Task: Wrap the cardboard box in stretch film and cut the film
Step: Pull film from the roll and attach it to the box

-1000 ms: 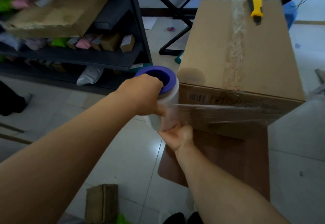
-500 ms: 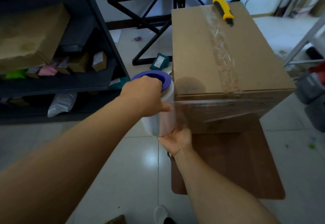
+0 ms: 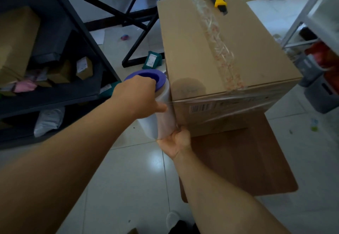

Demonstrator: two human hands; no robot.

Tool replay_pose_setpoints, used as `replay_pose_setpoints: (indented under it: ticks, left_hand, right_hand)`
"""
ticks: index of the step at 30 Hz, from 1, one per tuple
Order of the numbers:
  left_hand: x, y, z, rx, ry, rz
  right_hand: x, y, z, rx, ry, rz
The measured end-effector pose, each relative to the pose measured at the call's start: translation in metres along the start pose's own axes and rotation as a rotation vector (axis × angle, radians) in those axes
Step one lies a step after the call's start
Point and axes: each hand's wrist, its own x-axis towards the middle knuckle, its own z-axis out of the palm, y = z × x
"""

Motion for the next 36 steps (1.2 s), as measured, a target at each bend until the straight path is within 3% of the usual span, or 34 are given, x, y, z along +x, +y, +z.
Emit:
replay_pose_setpoints:
  ticks: [6, 22, 36]
  left_hand:
    - [0.012, -0.005, 0.003, 0.055, 0.012, 0.051]
    - [0.032, -0.032, 0.002, 0.164, 0.06, 0.402]
    - [0.043, -0.056, -0.004, 0.213, 0.015, 0.544]
  right_hand:
    - [0.004, 0.005, 0.002, 0.064, 0.051, -0.054]
    - [0.028, 0.033, 0.016, 0.199, 0.264, -0.325]
    - [0.035, 0.045, 0.027, 0.214, 0.191, -0.422]
